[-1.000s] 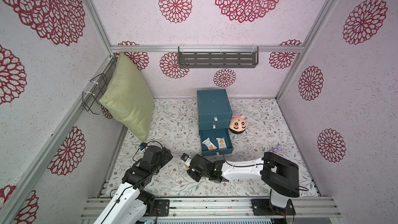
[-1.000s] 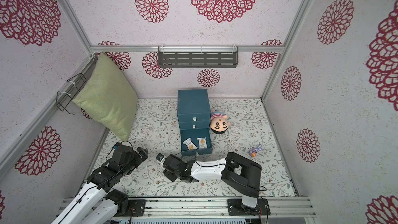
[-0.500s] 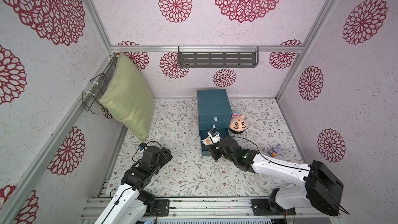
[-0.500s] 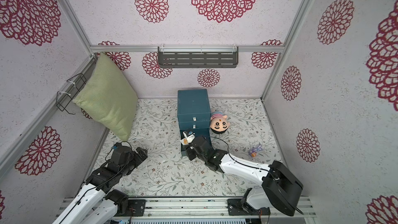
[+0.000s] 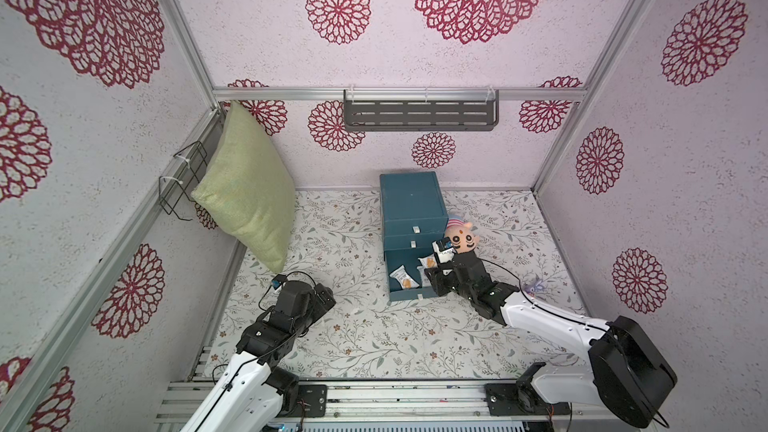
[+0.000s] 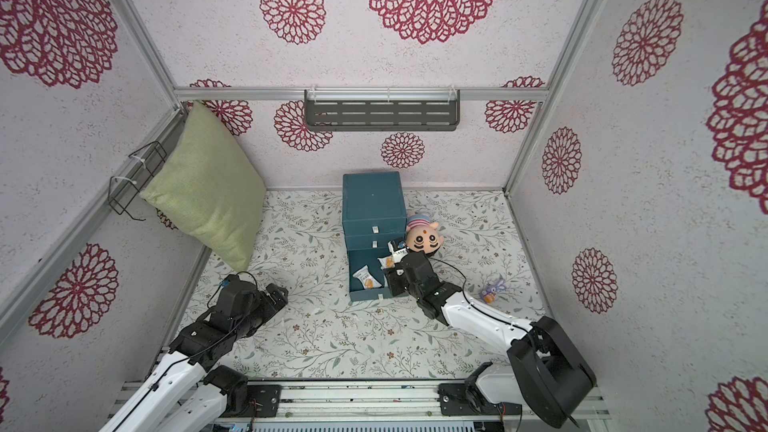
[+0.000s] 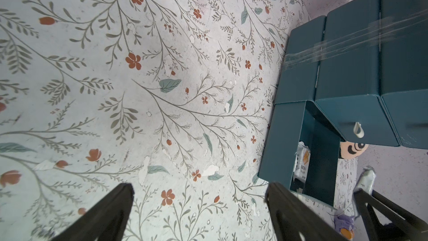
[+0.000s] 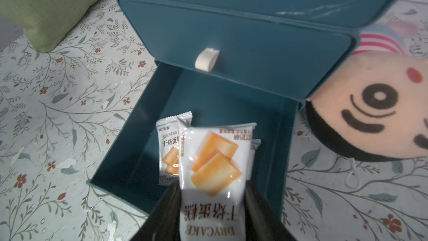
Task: Place the cookies into the drawer by color
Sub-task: Place the cookie in the drawer.
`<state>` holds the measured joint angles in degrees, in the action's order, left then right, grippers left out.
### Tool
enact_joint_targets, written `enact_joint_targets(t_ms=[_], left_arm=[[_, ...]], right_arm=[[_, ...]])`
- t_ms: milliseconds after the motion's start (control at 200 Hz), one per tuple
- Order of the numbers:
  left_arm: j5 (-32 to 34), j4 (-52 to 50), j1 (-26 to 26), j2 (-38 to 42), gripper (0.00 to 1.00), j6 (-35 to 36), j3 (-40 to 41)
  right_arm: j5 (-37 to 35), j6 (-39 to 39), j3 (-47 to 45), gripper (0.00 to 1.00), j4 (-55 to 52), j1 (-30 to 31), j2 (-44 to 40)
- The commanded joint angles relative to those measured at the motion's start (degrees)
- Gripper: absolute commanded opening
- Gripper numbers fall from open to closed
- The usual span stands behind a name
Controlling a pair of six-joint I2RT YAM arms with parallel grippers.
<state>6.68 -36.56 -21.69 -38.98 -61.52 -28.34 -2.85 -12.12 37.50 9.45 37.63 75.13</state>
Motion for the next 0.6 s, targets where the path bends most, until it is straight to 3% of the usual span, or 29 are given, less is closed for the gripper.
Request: enact_joint_targets(t_ms=[0, 185, 360, 595], left_arm=[[-1.23, 3.46, 0.44, -1.91, 0.97, 1.56, -0.03], [-1.98, 5.04, 0.41, -5.75, 0.98, 2.0, -1.56], [-2.64, 6.0, 0.37, -7.68, 0.97, 1.93, -2.81], [-3.86, 7.69, 0.25, -8.52, 0.97, 2.32, -3.39]], right_arm=[[3.11, -0.71, 1.3, 0.45, 3.3, -2.29, 1.89], [5.9, -1.06, 3.04, 0.45, 4.95, -4.43, 6.52], [7.54, -1.82, 3.67, 0.74, 4.83, -5.24, 6.73], [10.02, -3.24, 2.23, 0.81, 3.97, -5.8, 2.1]])
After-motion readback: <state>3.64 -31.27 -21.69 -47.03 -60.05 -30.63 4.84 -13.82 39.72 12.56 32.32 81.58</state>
